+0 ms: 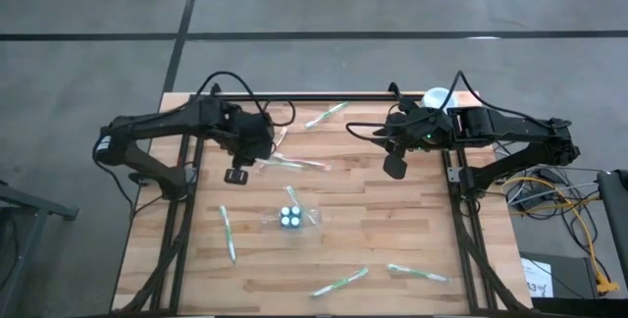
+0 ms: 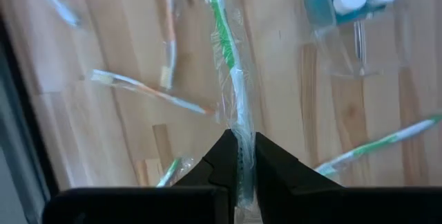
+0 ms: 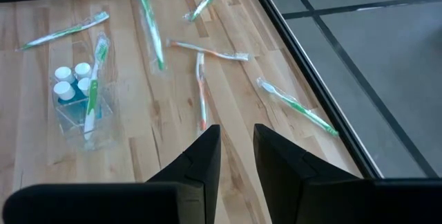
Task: Pick & Place toothbrushing station
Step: Put the green toothbrush into the transparent organizer
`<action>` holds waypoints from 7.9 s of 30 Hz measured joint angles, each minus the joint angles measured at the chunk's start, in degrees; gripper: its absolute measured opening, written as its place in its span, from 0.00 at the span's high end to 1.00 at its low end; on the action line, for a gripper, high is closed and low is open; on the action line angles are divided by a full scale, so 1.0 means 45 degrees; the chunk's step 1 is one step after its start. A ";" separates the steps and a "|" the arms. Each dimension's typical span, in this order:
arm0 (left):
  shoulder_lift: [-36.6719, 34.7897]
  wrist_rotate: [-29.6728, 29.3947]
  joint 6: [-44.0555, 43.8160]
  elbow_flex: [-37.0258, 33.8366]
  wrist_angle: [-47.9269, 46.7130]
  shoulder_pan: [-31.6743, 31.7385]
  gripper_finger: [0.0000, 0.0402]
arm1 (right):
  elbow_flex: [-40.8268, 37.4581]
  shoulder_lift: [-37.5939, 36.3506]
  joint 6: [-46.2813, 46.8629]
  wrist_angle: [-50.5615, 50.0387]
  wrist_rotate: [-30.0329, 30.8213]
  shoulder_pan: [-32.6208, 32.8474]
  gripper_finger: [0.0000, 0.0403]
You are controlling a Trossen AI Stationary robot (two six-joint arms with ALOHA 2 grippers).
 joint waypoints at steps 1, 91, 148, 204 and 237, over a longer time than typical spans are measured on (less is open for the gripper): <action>0.0000 -0.0070 -0.0215 0.0231 -0.0092 -0.0099 0.91 | 0.0000 0.0002 -0.0002 -0.0002 0.0000 0.0000 0.80; 0.5131 0.1224 -0.5484 0.3510 -0.0369 -0.4211 0.91 | 0.0000 0.0005 0.0000 -0.0004 0.0000 -0.0005 0.80; 0.0588 -0.5032 -0.5141 0.1675 0.6088 -0.3962 0.63 | 0.0000 0.0005 -0.0003 -0.0004 0.0000 0.0000 0.80; -0.3150 -0.7709 -1.9453 -0.2537 0.2686 0.4013 0.63 | 0.0000 0.0002 0.0000 -0.0003 -0.0004 0.0000 0.80; -0.1131 -0.5543 -2.5117 -0.3307 -0.0061 0.6868 0.63 | 0.0000 0.0004 -0.0004 -0.0004 0.0000 -0.0005 0.80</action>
